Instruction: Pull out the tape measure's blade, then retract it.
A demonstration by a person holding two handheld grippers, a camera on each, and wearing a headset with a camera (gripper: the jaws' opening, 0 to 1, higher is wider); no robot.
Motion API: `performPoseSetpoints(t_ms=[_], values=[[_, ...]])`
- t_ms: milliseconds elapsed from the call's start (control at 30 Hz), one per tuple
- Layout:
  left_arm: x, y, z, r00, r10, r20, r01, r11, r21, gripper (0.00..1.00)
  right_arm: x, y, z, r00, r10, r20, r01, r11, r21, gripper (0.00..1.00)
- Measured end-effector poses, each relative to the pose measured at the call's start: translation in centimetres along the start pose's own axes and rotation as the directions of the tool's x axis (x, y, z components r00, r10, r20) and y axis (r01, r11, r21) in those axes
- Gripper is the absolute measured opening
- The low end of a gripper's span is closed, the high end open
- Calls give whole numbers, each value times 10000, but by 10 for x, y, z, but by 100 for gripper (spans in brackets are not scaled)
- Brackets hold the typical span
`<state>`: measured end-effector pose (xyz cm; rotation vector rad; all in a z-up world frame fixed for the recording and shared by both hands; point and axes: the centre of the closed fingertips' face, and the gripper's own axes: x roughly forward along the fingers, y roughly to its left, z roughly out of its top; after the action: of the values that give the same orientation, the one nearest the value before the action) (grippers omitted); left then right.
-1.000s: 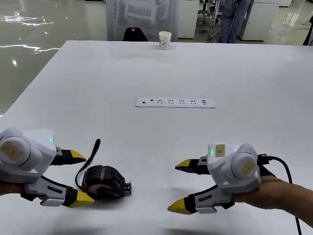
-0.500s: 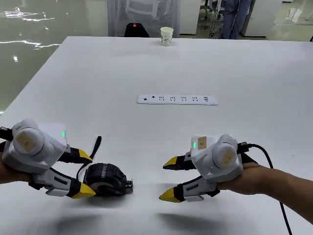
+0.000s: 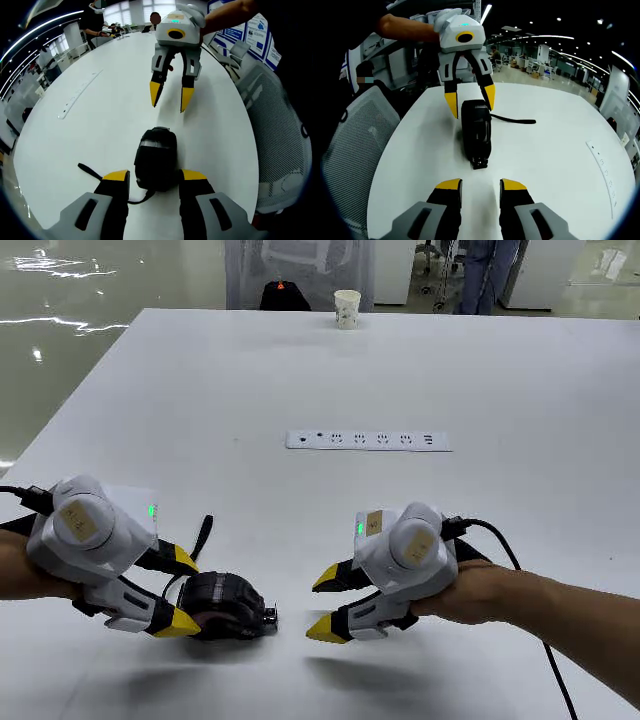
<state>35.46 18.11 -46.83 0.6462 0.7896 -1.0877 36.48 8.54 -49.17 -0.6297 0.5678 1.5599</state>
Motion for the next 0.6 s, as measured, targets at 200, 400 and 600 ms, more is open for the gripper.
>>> performPoseSetpoints(t_ms=[200,400,600], values=[[5,3,0,9999,-63,-121,67,9996,267,31,11,0,5,9998,194,-49,-195,9996,-186,24],[8,3,-1,9994,-205,-264,219,9982,552,29,22,0,8,9991,399,-128,-405,9980,-476,22],[11,1,-3,9988,-324,-358,349,9968,712,28,33,-1,11,9982,574,-190,-585,9963,-625,20]])
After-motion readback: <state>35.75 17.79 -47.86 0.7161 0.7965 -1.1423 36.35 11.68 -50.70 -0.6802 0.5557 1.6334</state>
